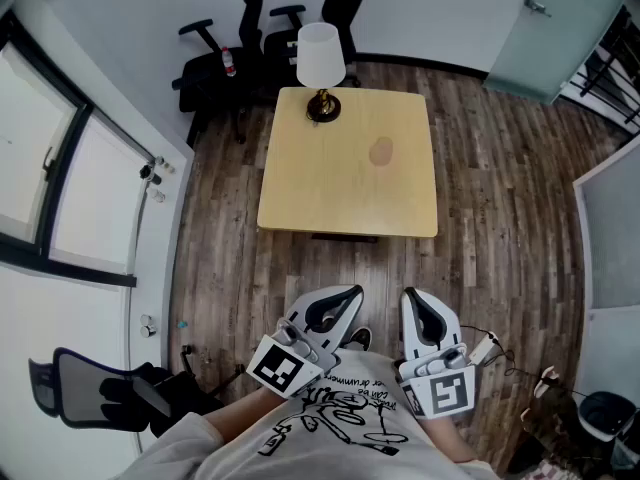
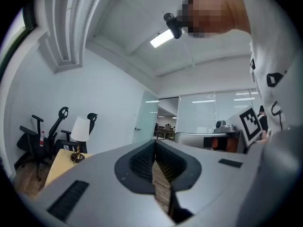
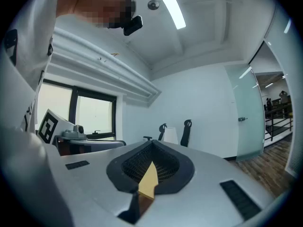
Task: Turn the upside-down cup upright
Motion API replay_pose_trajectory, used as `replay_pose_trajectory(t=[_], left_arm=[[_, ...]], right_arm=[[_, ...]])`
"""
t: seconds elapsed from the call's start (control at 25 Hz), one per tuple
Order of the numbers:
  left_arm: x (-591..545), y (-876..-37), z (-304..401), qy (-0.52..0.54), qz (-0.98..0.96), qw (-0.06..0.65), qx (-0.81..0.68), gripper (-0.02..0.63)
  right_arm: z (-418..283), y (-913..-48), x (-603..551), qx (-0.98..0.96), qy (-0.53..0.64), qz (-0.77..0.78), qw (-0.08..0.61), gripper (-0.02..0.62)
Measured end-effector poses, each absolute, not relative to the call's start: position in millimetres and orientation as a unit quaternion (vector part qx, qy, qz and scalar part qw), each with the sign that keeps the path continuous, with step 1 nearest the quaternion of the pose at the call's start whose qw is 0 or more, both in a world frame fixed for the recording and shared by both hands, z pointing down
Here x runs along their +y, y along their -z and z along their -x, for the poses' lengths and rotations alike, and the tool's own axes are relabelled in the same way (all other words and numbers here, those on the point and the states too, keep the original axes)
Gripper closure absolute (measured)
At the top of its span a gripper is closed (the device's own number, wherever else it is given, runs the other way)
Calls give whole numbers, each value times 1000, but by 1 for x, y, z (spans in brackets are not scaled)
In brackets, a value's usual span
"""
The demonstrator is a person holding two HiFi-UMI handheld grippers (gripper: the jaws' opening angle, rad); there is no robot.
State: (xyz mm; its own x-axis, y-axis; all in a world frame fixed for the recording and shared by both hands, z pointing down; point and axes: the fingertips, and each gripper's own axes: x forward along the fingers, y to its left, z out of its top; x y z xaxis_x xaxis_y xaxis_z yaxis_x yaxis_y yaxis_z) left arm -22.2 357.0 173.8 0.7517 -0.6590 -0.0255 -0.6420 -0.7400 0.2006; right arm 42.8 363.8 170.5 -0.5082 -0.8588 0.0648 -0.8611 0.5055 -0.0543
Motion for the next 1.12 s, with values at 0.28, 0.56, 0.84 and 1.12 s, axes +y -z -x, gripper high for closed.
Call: replay_pose_trajectory(t=[0.28, 0.56, 0.84, 1.12], left_arm=[[360, -175, 4, 39, -933, 81, -348, 598], [363, -175, -23, 37, -931, 74, -355, 598], [371, -188, -46, 29, -924, 88, -371, 598], [359, -187, -53, 32, -922, 81, -378, 598]], right_arm=[[-62, -173, 366, -869, -45, -493, 10, 572], [-88, -172, 372, -875, -54, -480, -7, 571], [-116, -178, 378, -876, -58, -479, -6, 571], [-120, -179, 369, -886, -51, -462, -3, 571]])
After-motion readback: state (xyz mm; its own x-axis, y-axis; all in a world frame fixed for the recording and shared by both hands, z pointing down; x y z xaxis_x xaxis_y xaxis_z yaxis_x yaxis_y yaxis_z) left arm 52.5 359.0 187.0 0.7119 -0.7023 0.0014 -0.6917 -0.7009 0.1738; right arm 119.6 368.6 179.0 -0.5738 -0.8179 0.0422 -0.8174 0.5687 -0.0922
